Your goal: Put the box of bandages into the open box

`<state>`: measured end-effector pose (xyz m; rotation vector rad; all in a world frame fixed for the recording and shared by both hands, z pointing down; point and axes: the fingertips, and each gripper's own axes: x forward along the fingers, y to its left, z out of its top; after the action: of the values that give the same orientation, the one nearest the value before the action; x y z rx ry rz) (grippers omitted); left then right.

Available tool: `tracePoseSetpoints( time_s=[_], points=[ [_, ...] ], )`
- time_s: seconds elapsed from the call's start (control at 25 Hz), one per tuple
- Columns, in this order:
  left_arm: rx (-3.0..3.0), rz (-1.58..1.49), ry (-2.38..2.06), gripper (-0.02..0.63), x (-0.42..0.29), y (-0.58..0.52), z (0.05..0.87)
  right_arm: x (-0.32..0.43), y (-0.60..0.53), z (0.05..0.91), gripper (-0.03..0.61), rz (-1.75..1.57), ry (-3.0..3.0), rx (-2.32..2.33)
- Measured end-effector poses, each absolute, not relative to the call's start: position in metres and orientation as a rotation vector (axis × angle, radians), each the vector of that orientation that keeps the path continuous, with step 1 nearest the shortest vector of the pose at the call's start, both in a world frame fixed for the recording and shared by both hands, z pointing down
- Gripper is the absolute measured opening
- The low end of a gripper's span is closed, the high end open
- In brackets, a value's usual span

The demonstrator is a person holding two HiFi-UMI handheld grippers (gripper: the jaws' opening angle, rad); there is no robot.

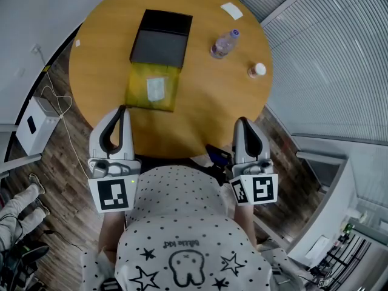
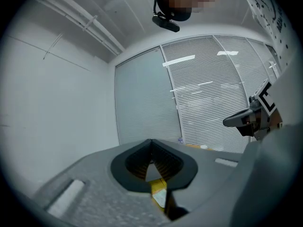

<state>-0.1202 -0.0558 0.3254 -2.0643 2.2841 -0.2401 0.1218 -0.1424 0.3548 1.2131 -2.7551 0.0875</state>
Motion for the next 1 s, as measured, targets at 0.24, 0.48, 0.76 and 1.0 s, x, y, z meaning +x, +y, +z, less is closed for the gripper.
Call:
tracePoseSetpoints(
  time_s=[0.24, 0.48, 0.76, 1.0],
  points=[
    [-2.076, -0.241, 2.277, 0.009, -0.118, -0.060, 0.326, 0.124, -0.144, 0.355, 0.005, 0.090, -2.754, 1.216],
    [-2.099, -0.247, 2.268, 0.009, -0.115, -0.062, 0.329, 0.125, -0.144, 0.355, 0.005, 0.092, -2.751, 1.222],
    [-2.114, -0.247, 2.259, 0.011, -0.116, -0.068, 0.331, 0.124, -0.148, 0.356, 0.003, 0.099, -2.746, 1.226],
    [-2.122, -0.233, 2.250, 0.011, -0.116, -0.069, 0.330, 0.124, -0.150, 0.357, 0.005, 0.100, -2.738, 1.235]
  ],
)
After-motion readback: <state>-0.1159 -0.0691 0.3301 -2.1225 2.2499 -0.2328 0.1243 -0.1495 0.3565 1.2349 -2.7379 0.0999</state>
